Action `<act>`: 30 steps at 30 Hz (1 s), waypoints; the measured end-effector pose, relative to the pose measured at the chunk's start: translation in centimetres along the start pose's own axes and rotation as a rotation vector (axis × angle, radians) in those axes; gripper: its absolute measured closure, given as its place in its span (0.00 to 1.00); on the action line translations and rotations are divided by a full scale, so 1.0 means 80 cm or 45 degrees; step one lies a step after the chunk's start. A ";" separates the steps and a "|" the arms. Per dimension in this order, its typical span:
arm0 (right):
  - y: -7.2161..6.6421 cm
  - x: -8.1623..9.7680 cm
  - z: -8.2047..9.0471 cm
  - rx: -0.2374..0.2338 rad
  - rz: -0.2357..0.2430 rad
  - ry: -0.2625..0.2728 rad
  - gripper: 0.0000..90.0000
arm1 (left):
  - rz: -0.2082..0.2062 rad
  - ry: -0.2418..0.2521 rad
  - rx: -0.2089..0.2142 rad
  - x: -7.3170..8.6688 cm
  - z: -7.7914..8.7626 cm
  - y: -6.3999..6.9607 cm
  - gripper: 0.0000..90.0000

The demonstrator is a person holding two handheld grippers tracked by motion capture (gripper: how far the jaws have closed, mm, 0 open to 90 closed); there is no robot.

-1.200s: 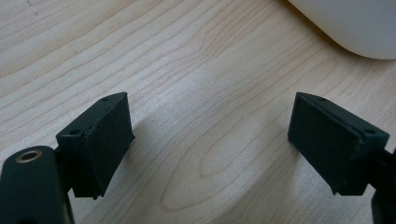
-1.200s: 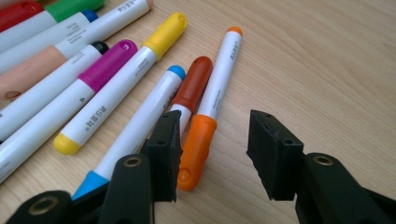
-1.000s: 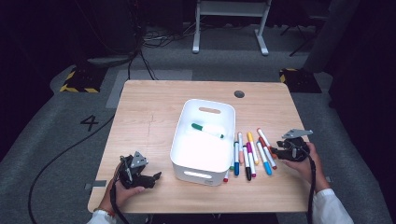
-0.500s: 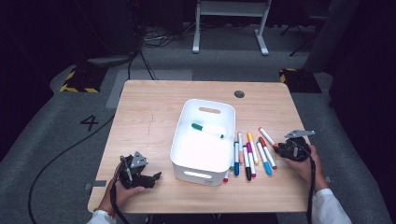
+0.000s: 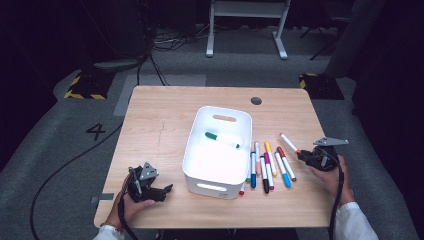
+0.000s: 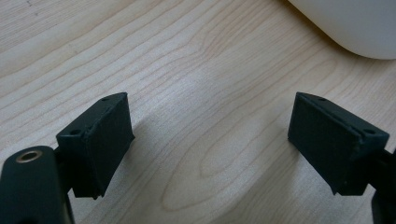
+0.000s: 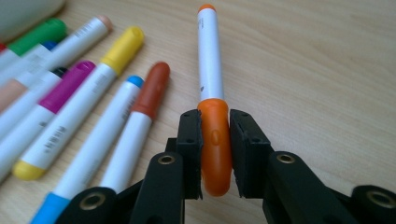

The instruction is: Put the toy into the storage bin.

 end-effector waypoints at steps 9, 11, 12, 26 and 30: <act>-0.045 -0.048 0.041 -0.083 0.128 0.130 0.84 | -0.001 -0.001 0.000 0.000 0.000 0.000 0.15; -0.059 -0.059 0.051 -0.110 0.168 0.155 0.84 | 0.004 0.000 0.001 0.000 0.000 0.000 0.15; -0.066 -0.065 0.055 -0.120 0.180 0.168 0.84 | 0.002 0.001 -0.004 0.000 0.000 0.000 0.15; -0.140 -0.117 0.090 -0.245 0.339 0.246 0.84 | 0.000 0.000 -0.002 0.000 0.000 0.000 0.15; -0.159 -0.127 0.091 -0.275 0.383 0.244 0.84 | 0.001 -0.001 -0.001 0.000 0.000 0.000 0.15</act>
Point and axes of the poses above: each handheld gripper's, and its own axes: z roughly backward along the jaws, x roughly out of its underside, y roughly to its right, the point moved 9 cm from there along -z, roughly forward along the jaws, and after that the axes turned 7 degrees about -x, right-handed, at the moved point
